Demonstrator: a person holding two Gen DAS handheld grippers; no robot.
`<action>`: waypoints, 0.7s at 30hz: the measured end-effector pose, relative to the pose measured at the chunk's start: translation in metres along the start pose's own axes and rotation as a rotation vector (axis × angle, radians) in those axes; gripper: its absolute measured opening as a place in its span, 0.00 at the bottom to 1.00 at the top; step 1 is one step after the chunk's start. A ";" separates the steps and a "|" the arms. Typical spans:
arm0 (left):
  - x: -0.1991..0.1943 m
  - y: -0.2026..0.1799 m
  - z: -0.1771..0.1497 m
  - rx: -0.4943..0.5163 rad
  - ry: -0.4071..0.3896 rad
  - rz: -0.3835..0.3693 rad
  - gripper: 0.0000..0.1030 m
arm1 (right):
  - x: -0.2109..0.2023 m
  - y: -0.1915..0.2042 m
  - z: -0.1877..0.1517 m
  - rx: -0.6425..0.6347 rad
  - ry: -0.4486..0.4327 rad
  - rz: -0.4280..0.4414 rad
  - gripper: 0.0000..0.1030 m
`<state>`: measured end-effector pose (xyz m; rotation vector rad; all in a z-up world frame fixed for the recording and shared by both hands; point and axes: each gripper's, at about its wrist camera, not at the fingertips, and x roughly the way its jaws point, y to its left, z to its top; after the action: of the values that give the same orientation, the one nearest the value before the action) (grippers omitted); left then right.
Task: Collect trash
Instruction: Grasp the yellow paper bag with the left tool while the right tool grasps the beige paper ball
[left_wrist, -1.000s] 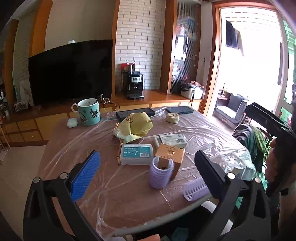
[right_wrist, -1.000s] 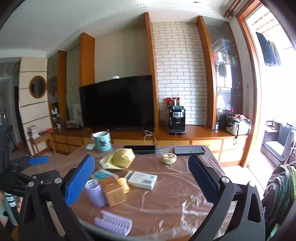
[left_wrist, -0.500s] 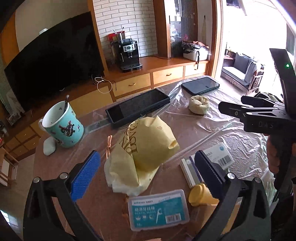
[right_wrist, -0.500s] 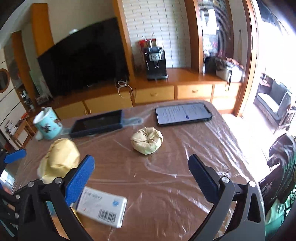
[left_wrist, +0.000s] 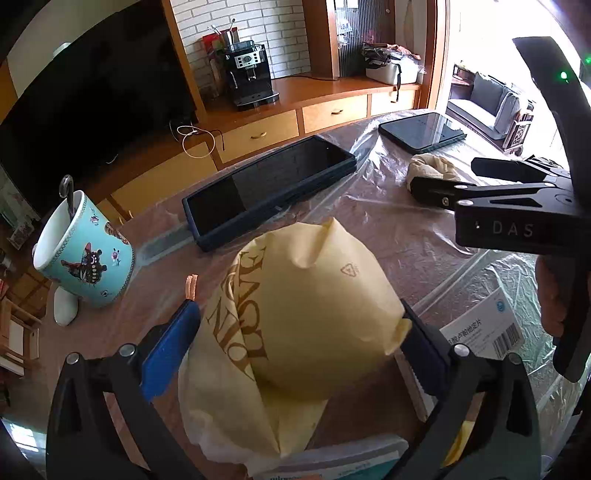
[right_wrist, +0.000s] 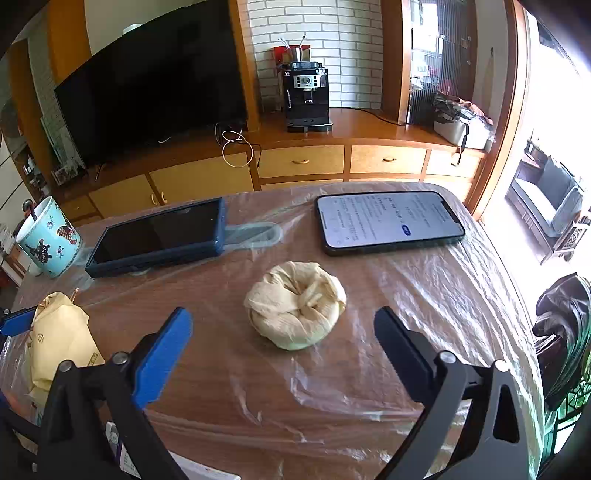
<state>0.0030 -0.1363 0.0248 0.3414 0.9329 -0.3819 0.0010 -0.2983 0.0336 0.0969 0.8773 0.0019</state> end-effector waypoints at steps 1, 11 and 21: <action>0.003 0.002 0.001 -0.005 0.010 -0.006 0.99 | 0.003 0.002 0.001 -0.005 0.008 -0.001 0.84; 0.009 0.005 -0.001 0.019 0.026 -0.031 0.71 | 0.014 0.000 -0.001 0.015 0.033 0.040 0.48; -0.015 0.019 -0.007 -0.043 -0.033 -0.052 0.65 | -0.008 -0.003 -0.010 0.018 0.007 0.092 0.47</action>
<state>-0.0010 -0.1141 0.0354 0.2713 0.9179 -0.4140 -0.0116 -0.3007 0.0328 0.1540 0.8795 0.0806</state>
